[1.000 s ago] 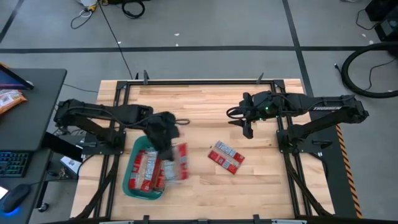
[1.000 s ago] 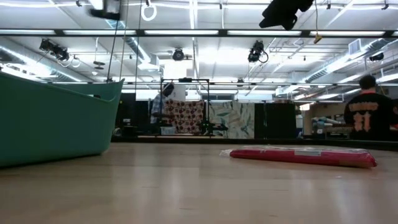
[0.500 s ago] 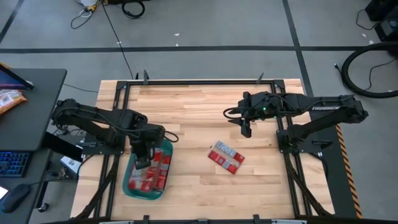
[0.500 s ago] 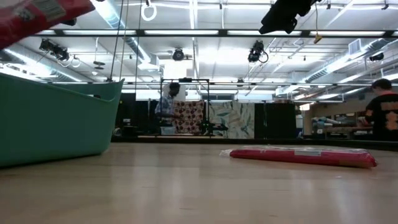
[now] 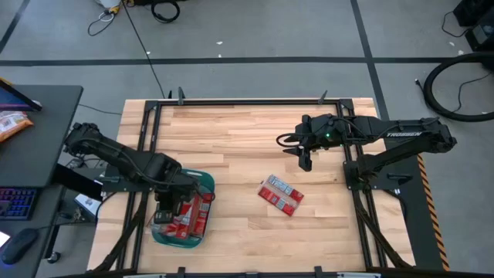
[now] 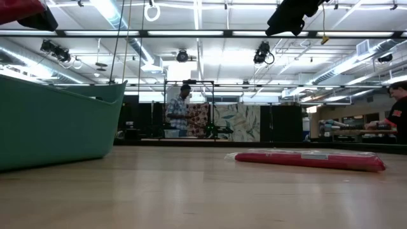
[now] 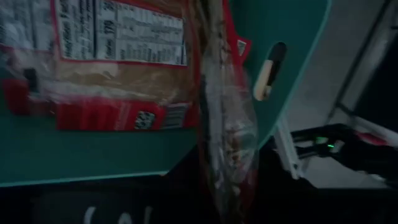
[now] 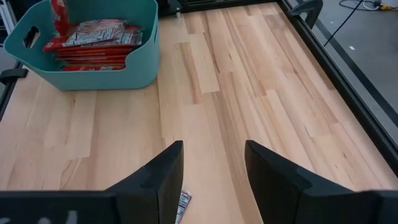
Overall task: Sort popcorn bags into baskets
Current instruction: Put the red popcorn bag into the green bin
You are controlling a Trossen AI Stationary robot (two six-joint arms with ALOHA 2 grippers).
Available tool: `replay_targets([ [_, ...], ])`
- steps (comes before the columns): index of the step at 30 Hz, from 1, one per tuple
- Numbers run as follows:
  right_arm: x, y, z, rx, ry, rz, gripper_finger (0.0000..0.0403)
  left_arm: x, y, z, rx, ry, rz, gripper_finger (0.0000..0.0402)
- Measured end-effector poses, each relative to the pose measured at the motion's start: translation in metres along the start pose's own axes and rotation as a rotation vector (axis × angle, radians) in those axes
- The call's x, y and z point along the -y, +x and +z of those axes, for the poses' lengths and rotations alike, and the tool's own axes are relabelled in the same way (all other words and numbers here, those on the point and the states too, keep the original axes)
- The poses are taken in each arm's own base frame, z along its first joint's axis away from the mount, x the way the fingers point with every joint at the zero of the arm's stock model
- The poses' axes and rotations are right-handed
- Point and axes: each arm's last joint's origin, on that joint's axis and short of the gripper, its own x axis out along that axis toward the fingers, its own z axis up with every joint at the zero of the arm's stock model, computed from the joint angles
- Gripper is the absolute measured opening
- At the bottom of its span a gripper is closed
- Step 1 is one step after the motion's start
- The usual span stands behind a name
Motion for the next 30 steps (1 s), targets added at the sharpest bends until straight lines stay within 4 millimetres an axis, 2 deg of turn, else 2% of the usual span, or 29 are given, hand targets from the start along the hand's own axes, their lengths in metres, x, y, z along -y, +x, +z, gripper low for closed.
replay_targets([
  [3, 0.0, 0.0, 0.0, 0.0, 0.0, 0.0, 0.0175, 0.004, 0.003, -0.002, 0.017, 0.016, 0.04, 0.0059],
  [9, 0.0, 0.0, 0.0, 0.004, -0.004, -0.001, 0.0175, 0.004, 0.003, -0.002, 0.042, -0.086, 0.079, 0.0118],
  [14, 0.0, 0.0, 0.004, 0.037, -0.017, 0.0, 0.0175, -0.005, -0.001, -0.001, 0.045, -0.23, 0.129, 0.0162],
  [19, 0.0, 0.0, 0.005, 0.054, -0.024, 0.001, 0.0175, -0.015, -0.01, -0.003, 0.069, -0.368, 0.23, 0.0175],
  [24, 0.0, 0.0, 0.005, 0.054, -0.021, 0.002, 0.0175, -0.012, -0.012, 0.006, 0.123, -0.317, 0.151, 0.0176],
  [30, 0.0, 0.0, 0.005, 0.054, -0.021, 0.003, 0.0175, 0.0, -0.014, 0.024, 0.299, -0.166, 0.039, 0.0176],
])
